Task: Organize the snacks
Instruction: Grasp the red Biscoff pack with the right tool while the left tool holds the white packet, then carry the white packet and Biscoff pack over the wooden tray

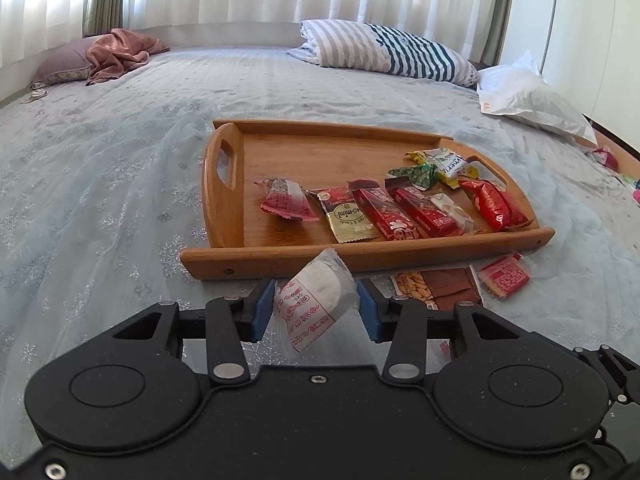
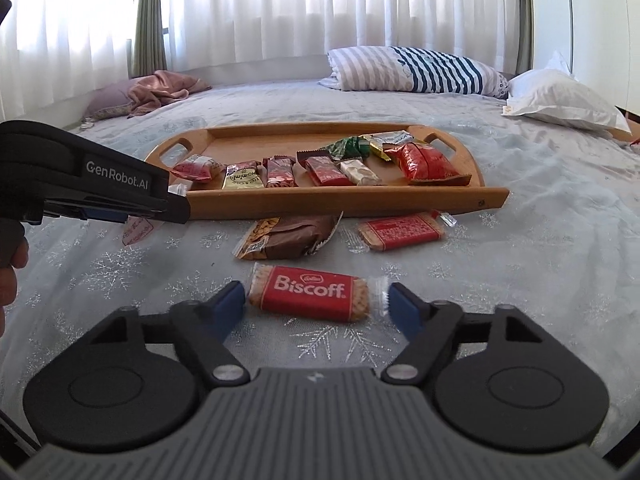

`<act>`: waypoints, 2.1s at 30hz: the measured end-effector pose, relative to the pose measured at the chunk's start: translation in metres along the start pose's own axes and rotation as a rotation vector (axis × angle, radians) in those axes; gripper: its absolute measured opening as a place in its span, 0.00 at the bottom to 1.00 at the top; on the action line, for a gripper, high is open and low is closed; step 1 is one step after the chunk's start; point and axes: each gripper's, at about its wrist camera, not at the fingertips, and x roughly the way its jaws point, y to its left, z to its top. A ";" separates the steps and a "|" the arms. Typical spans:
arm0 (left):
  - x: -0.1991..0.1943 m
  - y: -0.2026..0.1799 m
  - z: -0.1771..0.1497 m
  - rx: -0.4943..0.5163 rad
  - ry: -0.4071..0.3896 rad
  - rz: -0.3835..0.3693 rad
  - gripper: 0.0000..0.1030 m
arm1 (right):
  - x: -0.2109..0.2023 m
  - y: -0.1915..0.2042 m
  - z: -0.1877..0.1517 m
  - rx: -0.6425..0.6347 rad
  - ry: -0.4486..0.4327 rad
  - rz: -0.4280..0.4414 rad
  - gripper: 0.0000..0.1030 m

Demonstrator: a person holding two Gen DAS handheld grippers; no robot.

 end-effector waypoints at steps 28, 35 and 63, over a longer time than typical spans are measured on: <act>0.009 0.008 0.065 0.013 -0.084 0.000 0.41 | 0.012 -0.032 0.069 -0.062 -0.145 0.077 0.64; 0.037 0.019 0.090 -0.017 -0.070 0.013 0.41 | 0.043 -0.033 0.101 -0.144 -0.154 0.152 0.64; 0.153 0.031 0.123 -0.036 0.056 0.084 0.41 | 0.197 -0.043 0.165 -0.186 0.075 0.225 0.65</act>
